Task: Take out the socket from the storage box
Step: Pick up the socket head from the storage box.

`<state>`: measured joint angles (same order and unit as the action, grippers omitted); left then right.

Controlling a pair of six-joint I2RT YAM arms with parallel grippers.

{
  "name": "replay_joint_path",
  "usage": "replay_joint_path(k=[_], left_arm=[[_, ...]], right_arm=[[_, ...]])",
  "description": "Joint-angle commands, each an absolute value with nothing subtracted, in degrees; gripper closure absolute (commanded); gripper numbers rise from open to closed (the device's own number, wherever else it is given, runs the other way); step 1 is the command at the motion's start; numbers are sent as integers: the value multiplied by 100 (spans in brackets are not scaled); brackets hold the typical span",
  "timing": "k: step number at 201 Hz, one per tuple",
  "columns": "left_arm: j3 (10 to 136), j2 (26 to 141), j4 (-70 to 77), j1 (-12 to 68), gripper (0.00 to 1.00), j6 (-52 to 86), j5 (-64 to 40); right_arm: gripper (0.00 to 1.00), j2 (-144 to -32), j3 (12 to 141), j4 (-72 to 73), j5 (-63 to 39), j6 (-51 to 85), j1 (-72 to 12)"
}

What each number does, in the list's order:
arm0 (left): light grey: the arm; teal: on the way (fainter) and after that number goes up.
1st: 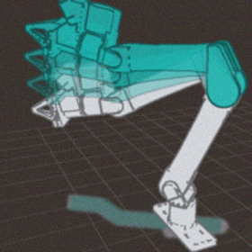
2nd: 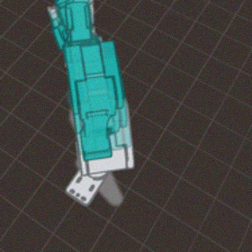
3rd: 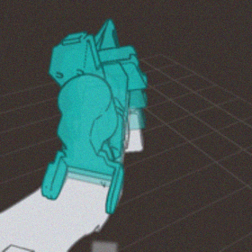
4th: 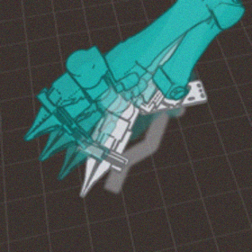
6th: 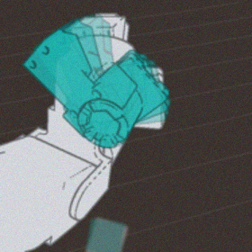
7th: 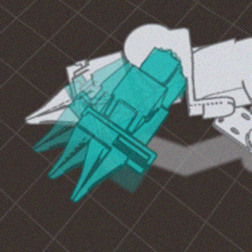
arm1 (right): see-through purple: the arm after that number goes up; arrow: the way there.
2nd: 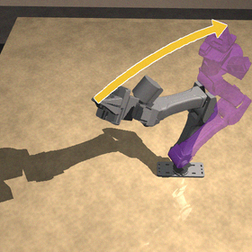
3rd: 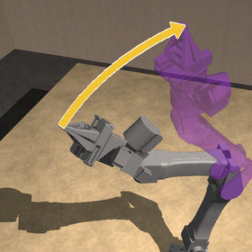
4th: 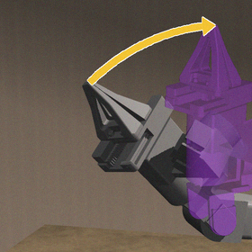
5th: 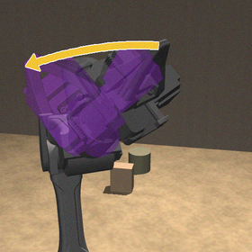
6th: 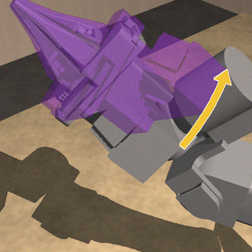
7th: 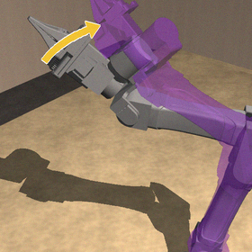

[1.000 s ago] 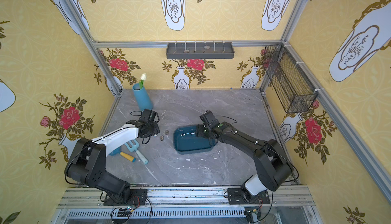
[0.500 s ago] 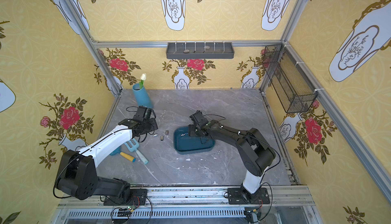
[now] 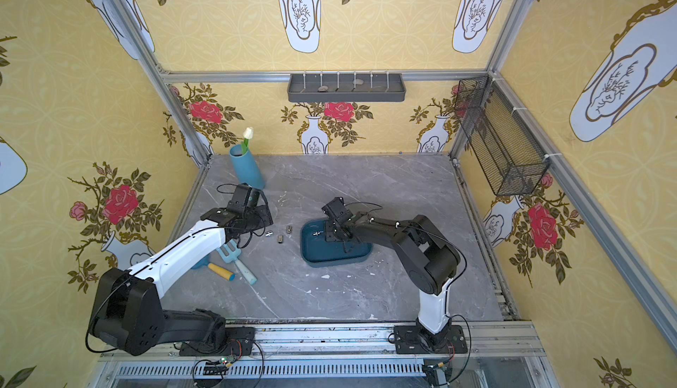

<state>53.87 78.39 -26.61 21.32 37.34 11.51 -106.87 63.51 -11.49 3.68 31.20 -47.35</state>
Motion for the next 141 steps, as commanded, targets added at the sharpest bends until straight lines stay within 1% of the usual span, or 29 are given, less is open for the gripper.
replay_joint_path(k=[1,90,122,141], left_arm=[[5326,7811,-2598,2127,35,3648,1081],[5254,7788,-2533,2093,35,3577,1002],[5238,7743,-2524,2083,35,3570,1002],[5260,7743,-2544,2074,35,3568,1003]], right_arm=[[38,-10765,6367,-908,522,2997,-4756],[45,-11067,6560,-870,615,2900,-4771],[54,-11079,6584,-928,666,2923,-4768],[61,-11023,6530,-889,683,2924,-4772]])
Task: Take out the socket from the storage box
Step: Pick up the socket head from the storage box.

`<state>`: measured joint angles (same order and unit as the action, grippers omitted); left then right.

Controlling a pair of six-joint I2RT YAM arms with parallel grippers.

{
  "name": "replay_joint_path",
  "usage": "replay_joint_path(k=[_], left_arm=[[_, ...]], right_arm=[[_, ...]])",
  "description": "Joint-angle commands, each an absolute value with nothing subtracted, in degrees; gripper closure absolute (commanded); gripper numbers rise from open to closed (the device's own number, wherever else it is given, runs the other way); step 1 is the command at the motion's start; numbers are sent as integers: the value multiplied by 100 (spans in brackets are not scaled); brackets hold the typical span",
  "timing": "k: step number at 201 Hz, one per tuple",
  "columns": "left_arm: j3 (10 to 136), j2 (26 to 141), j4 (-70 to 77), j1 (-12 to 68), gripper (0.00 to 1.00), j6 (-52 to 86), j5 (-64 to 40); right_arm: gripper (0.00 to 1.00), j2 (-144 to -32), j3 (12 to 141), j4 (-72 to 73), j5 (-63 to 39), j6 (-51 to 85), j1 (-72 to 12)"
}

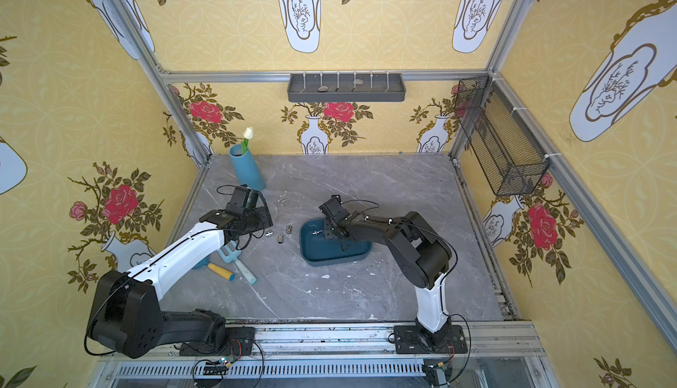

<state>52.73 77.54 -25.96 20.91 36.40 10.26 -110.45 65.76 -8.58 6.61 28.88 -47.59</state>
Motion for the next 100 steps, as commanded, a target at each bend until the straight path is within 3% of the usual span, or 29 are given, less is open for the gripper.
replay_joint_path(k=[1,25,100], left_arm=[[5258,7739,-2542,2074,35,3568,1007],[5265,7733,-2557,2074,35,3568,1000],[5299,7704,-2619,2074,34,3595,1004]], right_arm=[[62,-11018,6526,-888,680,2926,-4777],[68,-10902,6461,-864,677,2909,-4797],[74,-10185,6311,-1212,830,2828,-4864]])
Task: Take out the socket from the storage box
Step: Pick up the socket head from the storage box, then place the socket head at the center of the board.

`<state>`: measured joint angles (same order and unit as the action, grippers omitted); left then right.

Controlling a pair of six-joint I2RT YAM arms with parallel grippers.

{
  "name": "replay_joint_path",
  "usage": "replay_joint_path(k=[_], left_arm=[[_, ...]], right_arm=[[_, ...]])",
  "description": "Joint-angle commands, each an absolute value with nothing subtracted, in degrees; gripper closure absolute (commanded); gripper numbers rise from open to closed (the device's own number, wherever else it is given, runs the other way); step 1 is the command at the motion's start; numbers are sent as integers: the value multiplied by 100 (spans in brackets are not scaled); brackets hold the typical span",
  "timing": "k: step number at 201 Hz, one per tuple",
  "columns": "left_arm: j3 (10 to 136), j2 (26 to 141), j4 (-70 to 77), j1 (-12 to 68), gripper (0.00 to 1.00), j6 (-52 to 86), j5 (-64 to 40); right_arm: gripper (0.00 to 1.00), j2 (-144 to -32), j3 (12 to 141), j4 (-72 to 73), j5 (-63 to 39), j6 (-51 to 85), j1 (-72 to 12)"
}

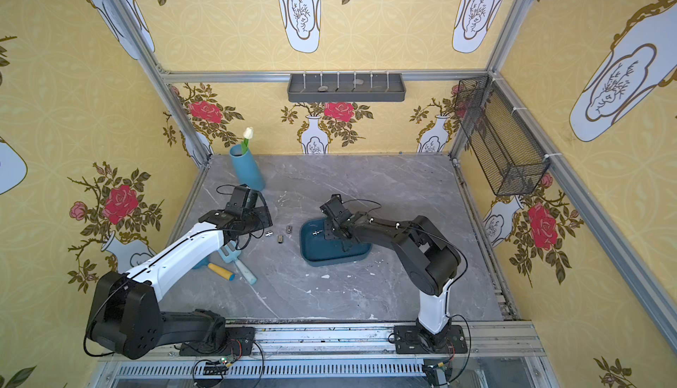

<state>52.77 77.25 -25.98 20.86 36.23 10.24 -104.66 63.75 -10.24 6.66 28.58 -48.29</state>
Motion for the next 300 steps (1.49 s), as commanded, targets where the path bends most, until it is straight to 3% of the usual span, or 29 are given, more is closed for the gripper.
replay_joint_path(k=[1,74,133,201,300], left_arm=[[5300,7702,-2624,2074,34,3595,1003],[5361,7747,-2629,2074,34,3630,954],[5414,7789,-2650,2074,34,3651,929],[5475,7843,-2702,2074,34,3639,931],[5528,7907,-2748,2074,34,3604,951]], right_arm=[[74,-10168,6306,-1221,833,2829,-4862],[75,-8804,6219,-2069,1054,2458,-4654],[75,-7987,5990,-2296,532,1999,-3442],[75,-8261,5500,-2047,-152,1640,-1943],[76,-9300,5417,-1743,-288,1476,-1460]])
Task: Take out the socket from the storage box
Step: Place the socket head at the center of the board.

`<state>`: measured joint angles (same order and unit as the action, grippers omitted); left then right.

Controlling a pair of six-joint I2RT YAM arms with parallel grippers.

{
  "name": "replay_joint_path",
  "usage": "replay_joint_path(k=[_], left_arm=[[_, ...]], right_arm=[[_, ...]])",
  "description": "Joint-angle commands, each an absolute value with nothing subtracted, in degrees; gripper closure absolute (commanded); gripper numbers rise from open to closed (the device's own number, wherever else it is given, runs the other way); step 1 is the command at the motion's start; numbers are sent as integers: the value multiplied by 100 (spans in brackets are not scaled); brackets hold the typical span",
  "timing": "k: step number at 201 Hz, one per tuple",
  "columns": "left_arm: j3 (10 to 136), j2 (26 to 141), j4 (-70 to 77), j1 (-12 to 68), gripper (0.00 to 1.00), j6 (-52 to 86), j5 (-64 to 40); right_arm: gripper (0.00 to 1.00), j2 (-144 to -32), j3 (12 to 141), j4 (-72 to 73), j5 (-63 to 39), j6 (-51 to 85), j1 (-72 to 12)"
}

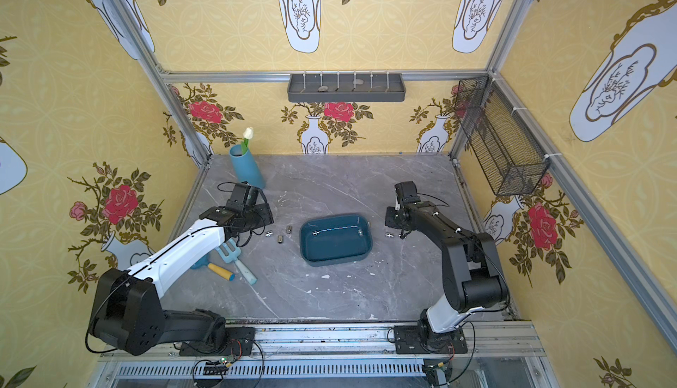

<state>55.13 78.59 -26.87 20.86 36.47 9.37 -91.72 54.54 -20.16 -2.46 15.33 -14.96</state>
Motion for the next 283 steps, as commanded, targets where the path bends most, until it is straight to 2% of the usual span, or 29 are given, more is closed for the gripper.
replay_joint_path(k=[1,130,202,219,234,283], left_arm=[[5528,7909,-2749,2074,34,3608,950],[5511,7966,-2761,2074,34,3630,922],[5476,7943,-2769,2074,34,3639,932],[5467,7928,-2777,2079,34,3639,939],[5473,7927,-2771,2074,34,3639,941],[5484,7949,-2801,2071,34,3635,961]], right_arm=[[76,-9308,5411,-1737,-289,1476,-1455],[74,-9728,5375,-1765,-141,1525,-1417],[66,-9828,5451,-1854,-7,1586,-1416],[62,-9829,5469,-1861,12,1595,-1416],[55,-9810,5488,-1879,9,1600,-1421],[53,-9646,5625,-2062,14,1607,-1424]])
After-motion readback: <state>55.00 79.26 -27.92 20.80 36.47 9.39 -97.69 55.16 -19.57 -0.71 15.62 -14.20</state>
